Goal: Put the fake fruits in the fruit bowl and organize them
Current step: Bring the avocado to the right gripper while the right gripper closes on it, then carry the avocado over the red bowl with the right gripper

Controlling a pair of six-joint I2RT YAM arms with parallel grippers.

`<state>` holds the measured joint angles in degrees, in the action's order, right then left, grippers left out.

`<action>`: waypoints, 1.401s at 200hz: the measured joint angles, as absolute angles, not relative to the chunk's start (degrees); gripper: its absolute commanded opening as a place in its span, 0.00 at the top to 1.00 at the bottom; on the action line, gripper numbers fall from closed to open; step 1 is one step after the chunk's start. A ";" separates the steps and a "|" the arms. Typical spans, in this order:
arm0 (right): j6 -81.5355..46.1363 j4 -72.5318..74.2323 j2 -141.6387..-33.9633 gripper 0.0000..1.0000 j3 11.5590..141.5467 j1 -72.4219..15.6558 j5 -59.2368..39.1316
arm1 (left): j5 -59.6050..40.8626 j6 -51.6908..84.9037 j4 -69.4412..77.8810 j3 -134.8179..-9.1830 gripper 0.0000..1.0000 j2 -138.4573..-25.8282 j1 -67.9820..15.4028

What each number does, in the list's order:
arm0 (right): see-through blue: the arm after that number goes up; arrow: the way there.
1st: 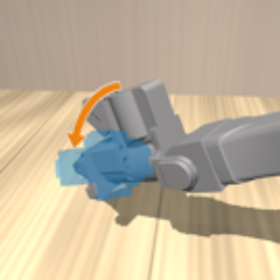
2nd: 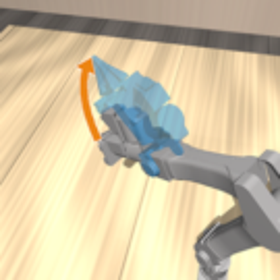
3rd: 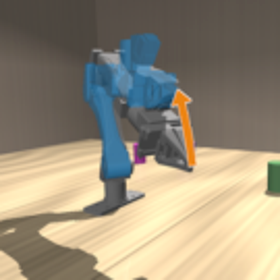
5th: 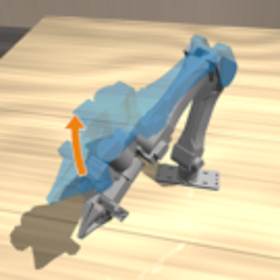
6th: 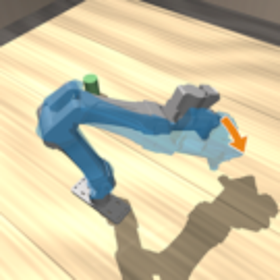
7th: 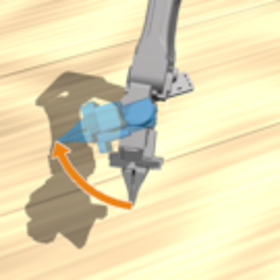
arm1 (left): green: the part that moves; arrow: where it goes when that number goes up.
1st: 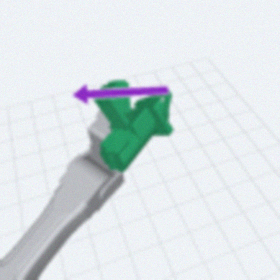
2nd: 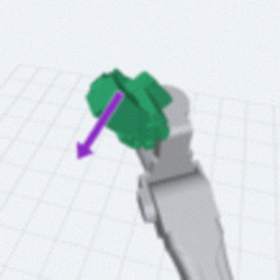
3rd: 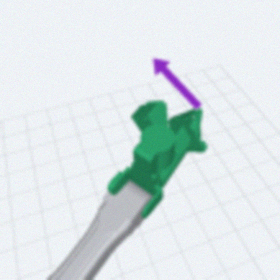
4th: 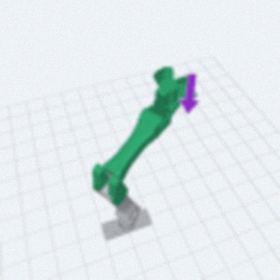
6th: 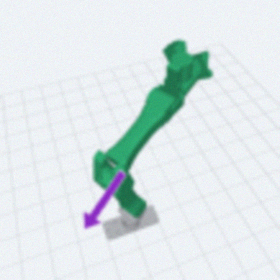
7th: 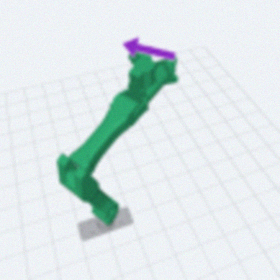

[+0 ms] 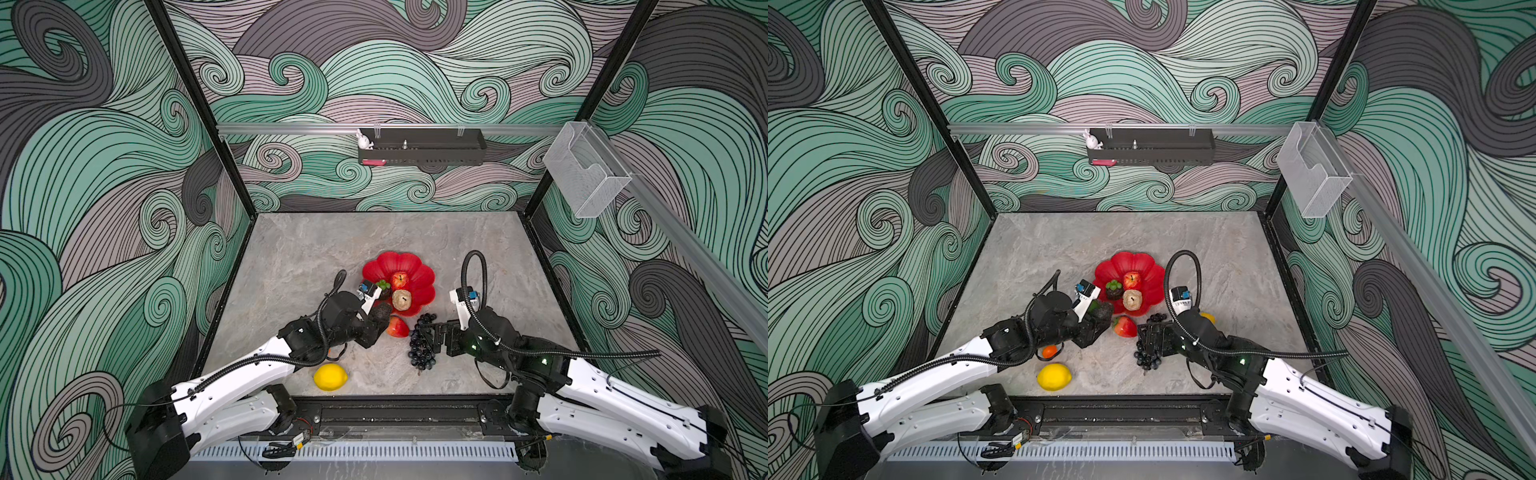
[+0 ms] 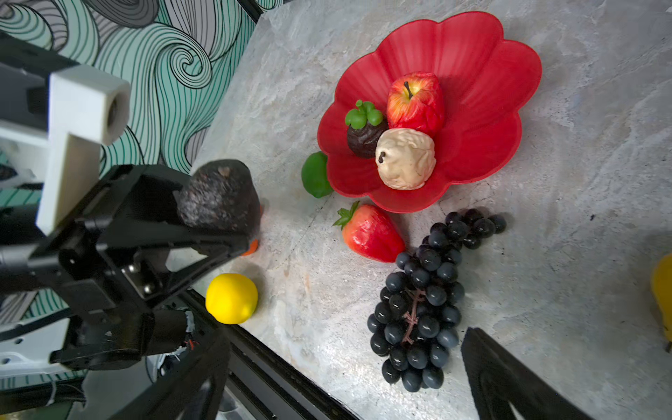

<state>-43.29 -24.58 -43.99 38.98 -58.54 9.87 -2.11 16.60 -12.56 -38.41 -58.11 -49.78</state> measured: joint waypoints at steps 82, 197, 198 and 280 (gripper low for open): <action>-52.40 -13.65 -48.62 0.00 38.98 -60.25 7.51 | -6.74 2.59 -0.30 -36.77 0.56 -61.25 -54.85; -58.43 -8.10 -58.92 0.14 39.07 -61.56 3.57 | -8.12 -1.54 8.91 -29.95 0.55 -60.51 -54.94; -58.46 -8.05 -58.98 0.15 39.07 -61.56 3.55 | -8.12 -1.54 8.95 -29.93 0.55 -60.51 -54.94; -59.00 -3.51 -63.26 0.35 40.14 -61.76 0.64 | -7.84 -1.39 11.57 -28.58 0.53 -59.51 -54.96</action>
